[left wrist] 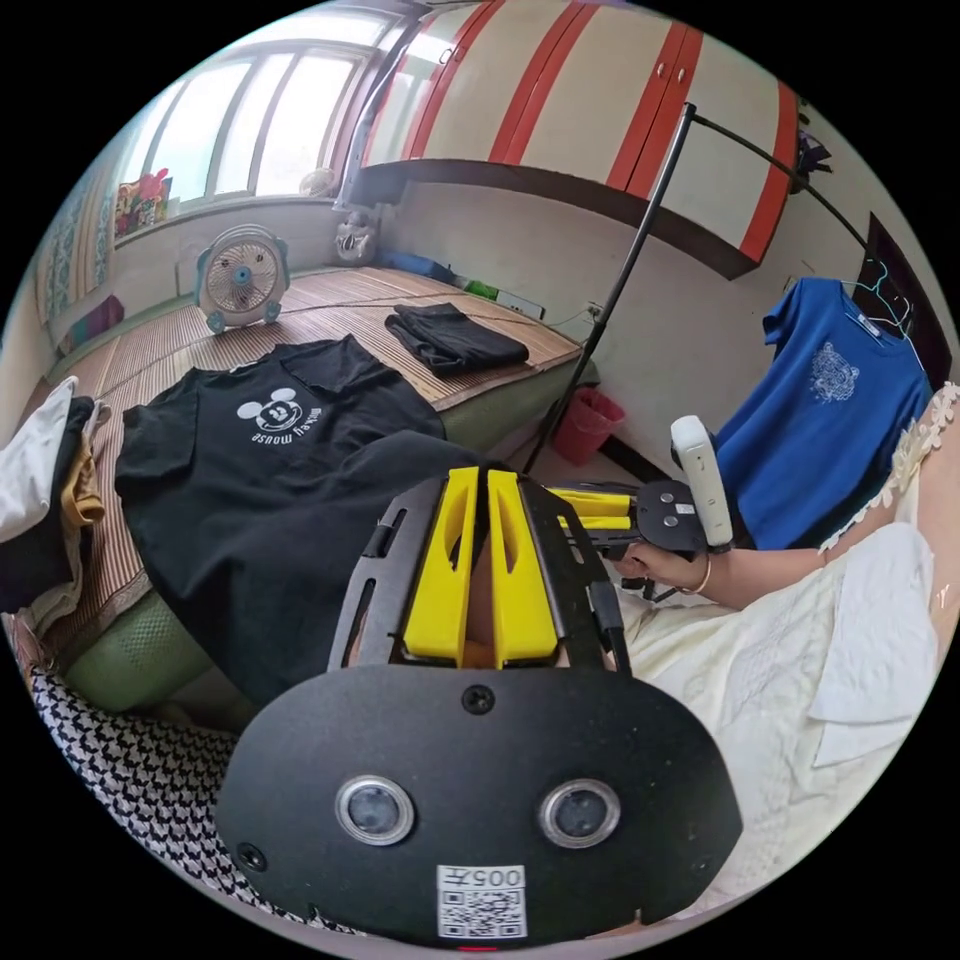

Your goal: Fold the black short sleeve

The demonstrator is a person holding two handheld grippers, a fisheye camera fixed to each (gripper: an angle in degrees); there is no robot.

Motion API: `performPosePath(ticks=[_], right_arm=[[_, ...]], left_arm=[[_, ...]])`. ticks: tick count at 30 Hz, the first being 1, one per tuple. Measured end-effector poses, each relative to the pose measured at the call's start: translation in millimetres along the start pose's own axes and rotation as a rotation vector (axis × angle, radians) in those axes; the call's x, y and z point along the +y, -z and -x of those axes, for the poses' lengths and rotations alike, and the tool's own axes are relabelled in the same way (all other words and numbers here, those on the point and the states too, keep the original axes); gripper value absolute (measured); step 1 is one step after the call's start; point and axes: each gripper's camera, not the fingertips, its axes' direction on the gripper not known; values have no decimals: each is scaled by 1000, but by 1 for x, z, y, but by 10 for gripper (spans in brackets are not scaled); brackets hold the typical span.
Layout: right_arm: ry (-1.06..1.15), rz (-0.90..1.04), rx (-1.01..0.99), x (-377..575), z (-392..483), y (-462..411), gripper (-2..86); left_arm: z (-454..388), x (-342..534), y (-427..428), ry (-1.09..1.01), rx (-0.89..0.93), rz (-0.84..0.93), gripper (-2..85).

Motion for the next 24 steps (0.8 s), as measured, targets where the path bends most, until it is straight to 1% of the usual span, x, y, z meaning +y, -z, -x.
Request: performPosePath(ticks=[4, 7, 10, 14, 17, 20, 24], right_arm=[[-27, 60, 35, 5, -14, -9, 52], [-18, 82, 74, 9, -21, -7, 1], [-10, 84, 100, 7, -31, 4, -13], [-79, -7, 123, -9, -59, 45, -16], [-134, -110, 115, -31, -80, 86, -16], [-161, -174, 94, -57, -95, 118, -16], [-188, -205, 18, -85, -110, 138, -16]], left_arm=[[6, -3, 14, 6, 1, -16, 27], [9, -3, 18, -6, 2, -14, 31], [10, 0, 18, -16, 19, -23, 44], [15, 7, 18, -12, 39, 13, 60], [22, 17, 26, 2, -26, 45, 65], [36, 30, 39, 55, -83, 83, 76], [52, 55, 54, 140, -190, 160, 85]])
